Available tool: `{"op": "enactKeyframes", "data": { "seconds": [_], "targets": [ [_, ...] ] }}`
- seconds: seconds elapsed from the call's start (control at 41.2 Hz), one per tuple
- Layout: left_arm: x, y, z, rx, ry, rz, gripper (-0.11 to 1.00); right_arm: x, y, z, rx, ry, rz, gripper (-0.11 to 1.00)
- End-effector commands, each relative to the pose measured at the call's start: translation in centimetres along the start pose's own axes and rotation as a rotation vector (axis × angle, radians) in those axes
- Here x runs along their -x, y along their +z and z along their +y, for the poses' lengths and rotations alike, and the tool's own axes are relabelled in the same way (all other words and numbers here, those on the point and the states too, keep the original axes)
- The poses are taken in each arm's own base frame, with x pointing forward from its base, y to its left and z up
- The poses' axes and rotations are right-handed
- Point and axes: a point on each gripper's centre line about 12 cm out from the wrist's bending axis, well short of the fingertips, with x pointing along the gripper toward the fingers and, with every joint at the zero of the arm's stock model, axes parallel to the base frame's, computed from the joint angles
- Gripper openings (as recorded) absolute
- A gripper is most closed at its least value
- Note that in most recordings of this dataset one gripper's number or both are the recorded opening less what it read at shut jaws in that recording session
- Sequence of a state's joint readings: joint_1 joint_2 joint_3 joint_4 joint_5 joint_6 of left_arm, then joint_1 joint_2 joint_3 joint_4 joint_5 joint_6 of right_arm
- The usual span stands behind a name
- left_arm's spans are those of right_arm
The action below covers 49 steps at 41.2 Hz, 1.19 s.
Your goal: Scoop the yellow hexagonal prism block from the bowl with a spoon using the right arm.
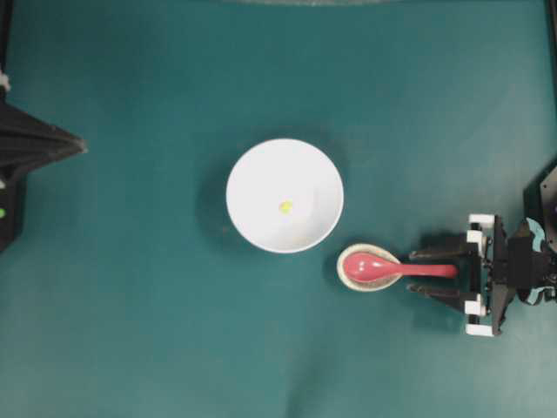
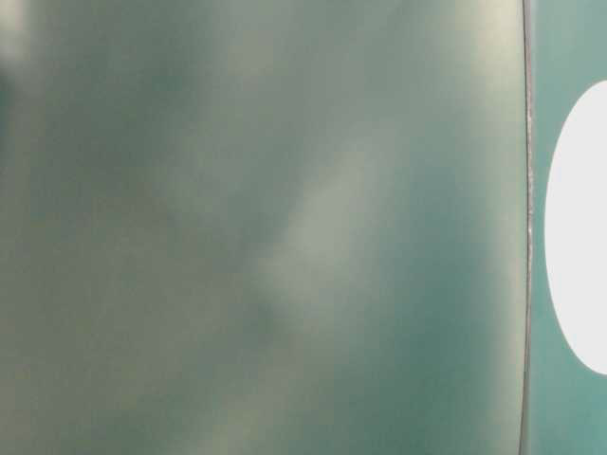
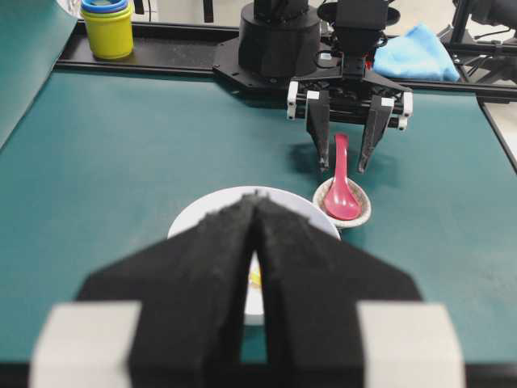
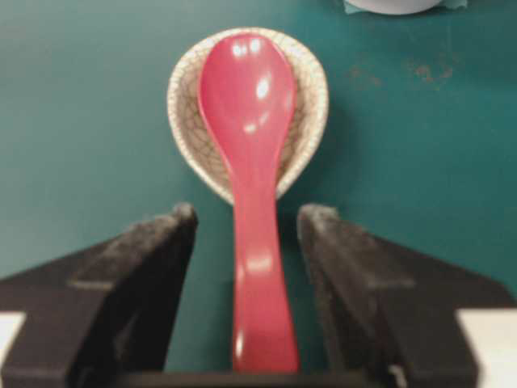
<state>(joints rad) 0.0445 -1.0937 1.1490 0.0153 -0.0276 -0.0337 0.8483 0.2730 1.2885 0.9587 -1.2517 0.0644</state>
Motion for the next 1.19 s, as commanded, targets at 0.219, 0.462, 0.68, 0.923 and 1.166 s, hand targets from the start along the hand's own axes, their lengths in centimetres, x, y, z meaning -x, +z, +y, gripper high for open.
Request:
{"op": "enactKeyframes", "data": {
  "seconds": [0.219, 0.462, 0.68, 0.923, 1.166],
  "targets": [
    [-0.2, 1.16, 0.01, -0.003, 0.001, -0.029, 0.03, 0.02, 0.37, 0.25, -0.009, 0.009, -0.017, 0.54],
    [-0.15, 1.21, 0.0, -0.003, 0.001, -0.032, 0.03, -0.05, 0.42, 0.13, -0.011, 0.004, -0.019, 0.52],
    [-0.15, 1.21, 0.0, -0.005, 0.001, -0.032, 0.03, -0.09, 0.45, 0.15, -0.012, 0.003, -0.02, 0.52],
    [-0.12, 1.24, 0.0, -0.006, 0.001, -0.034, 0.03, -0.13, 0.51, 0.16, -0.014, 0.002, -0.024, 0.51],
    [-0.12, 1.24, 0.0, -0.006, 0.001, -0.034, 0.03, -0.13, 0.62, 0.17, -0.014, 0.002, -0.034, 0.51]
  ]
}}
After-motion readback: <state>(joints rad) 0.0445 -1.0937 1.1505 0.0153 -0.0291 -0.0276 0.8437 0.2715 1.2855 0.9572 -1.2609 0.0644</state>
